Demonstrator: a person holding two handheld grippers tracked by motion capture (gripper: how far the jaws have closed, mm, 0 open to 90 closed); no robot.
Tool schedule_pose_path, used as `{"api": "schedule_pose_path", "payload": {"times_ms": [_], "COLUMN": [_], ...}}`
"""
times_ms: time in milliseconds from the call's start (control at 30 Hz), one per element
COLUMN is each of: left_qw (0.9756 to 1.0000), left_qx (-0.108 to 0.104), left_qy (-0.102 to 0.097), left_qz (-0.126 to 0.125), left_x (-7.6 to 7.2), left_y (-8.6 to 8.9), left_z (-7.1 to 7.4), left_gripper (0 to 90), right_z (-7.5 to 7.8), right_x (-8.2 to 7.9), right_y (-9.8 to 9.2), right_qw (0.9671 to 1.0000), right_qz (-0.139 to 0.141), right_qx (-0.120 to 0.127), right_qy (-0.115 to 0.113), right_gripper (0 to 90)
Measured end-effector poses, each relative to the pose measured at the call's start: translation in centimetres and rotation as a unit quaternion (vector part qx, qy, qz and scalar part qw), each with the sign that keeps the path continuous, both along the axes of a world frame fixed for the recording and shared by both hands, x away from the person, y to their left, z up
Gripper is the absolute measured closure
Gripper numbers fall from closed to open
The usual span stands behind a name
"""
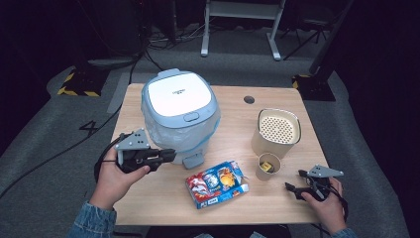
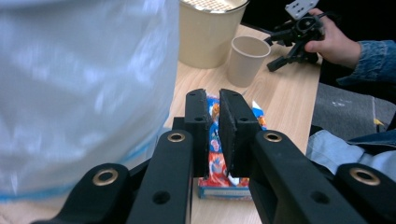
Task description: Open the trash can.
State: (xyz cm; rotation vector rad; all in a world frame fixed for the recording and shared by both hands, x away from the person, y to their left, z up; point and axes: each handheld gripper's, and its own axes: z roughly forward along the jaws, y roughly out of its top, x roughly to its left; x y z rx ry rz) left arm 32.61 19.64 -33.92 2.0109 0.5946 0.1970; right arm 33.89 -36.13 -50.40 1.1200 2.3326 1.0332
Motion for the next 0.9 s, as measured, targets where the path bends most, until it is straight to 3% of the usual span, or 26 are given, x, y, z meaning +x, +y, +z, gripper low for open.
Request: {"api": "schedule_pose_path", "payload": {"times_ms": [67, 233, 500, 733, 900], "left_qw": [0.9999, 0.9998, 0.9995, 0.9986, 0.9991], "left_qx": [0.001, 0.004, -0.016, -0.019, -0.008], "left_qy": [-0.007, -0.012, -0.02, -0.029, -0.035], "left_qz": [-0.012, -0.012, -0.019, -0.039, -0.024], "left_x": [0.4, 1.2, 3.7, 5.3, 6.5], "left_y": [-0.3, -0.8, -1.5, -2.2, -3.0], "left_z": [0.9, 2.3, 5.1, 6.1, 6.2], "left_gripper": [83.3, 83.3, 85.2, 86.2, 86.7], "right_z": [0.0, 0.0, 0.0, 0.0, 0.0], "right_x": [0.0, 0.0, 0.0, 0.0, 0.0], "right_y": [0.0, 0.0, 0.0, 0.0, 0.0], "right_qw": [1.0, 1.0, 1.0, 1.0, 1.0], "right_qz": [0.0, 0.0, 0.0, 0.0, 0.0], "right_qx": [0.0, 0.0, 0.0, 0.0, 0.0], "right_qy": [0.0, 0.0, 0.0, 0.0, 0.0], "right_gripper": [18.4, 18.4, 18.4, 18.5, 18.5]}}
